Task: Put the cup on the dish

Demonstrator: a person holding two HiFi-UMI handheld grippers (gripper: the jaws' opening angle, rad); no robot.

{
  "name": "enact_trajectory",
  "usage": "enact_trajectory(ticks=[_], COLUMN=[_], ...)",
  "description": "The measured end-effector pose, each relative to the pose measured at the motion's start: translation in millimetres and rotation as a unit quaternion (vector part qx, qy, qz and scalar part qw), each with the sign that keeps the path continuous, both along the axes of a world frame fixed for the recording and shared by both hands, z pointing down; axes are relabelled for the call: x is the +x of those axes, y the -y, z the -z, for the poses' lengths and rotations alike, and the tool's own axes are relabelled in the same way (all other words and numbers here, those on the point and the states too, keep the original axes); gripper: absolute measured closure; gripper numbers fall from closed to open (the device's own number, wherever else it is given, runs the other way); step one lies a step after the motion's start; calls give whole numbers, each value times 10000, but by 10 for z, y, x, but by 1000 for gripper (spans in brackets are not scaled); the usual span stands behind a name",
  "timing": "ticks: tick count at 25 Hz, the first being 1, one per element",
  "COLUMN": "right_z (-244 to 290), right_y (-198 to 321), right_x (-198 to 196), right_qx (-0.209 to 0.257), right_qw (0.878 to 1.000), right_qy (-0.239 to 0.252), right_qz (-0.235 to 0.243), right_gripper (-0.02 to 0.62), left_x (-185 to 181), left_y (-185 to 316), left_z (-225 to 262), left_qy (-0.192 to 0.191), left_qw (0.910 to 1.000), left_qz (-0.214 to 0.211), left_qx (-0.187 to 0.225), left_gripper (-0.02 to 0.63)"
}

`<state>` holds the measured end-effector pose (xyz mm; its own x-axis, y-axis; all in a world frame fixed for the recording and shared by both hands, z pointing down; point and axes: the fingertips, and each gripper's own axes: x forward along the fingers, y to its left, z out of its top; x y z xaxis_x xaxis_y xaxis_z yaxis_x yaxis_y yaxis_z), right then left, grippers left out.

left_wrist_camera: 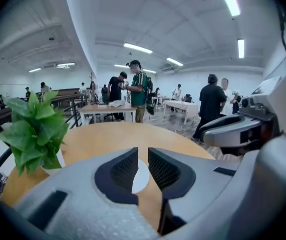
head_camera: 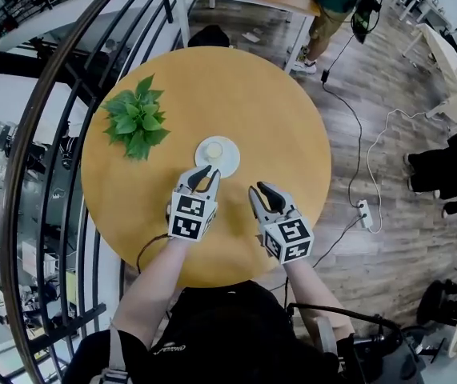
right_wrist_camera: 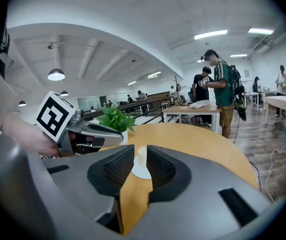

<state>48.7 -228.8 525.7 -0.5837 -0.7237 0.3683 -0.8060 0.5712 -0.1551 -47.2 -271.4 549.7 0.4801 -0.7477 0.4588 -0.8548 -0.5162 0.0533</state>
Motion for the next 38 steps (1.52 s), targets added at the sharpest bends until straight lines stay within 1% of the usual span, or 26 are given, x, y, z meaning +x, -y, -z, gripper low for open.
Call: enact_trajectory(ticks=[2, 4, 9, 14, 19, 24, 30, 38], right_z=[167, 308, 606, 913, 1195, 1339, 1397, 1408], right_y=[33, 62, 57, -27, -83, -168, -226, -257], right_x=[-43, -92, -171, -239, -317, -356, -349, -317], right_qx=[167, 296, 548, 728, 920, 1050, 1112, 1144], right_qw=[9998, 9994, 9980, 9960, 9931, 9912, 9904, 9905], right_qy=[32, 68, 144, 323, 487, 519, 484, 439], right_qz=[76, 135, 271, 408, 540, 613, 662, 619], right_gripper=[518, 518, 520, 532, 543, 549, 552, 563], left_x=[37, 67, 135, 115, 63, 74, 112, 143], left_y=[-56, -101, -196, -332, -424, -512, -570, -592], left_z=[255, 475, 903, 1246, 1430, 1581, 1618, 1599], left_qy=[-57, -104, -200, -339, -377, -408, -394, -418], left_qw=[9997, 9988, 9951, 9913, 9891, 9876, 9866, 9871], left_qz=[-65, -132, -304, -381, -363, -381, -419, -445], left_qx=[239, 465, 917, 1210, 1375, 1467, 1525, 1477], left_gripper=[565, 582, 600, 601, 600, 600, 601, 600])
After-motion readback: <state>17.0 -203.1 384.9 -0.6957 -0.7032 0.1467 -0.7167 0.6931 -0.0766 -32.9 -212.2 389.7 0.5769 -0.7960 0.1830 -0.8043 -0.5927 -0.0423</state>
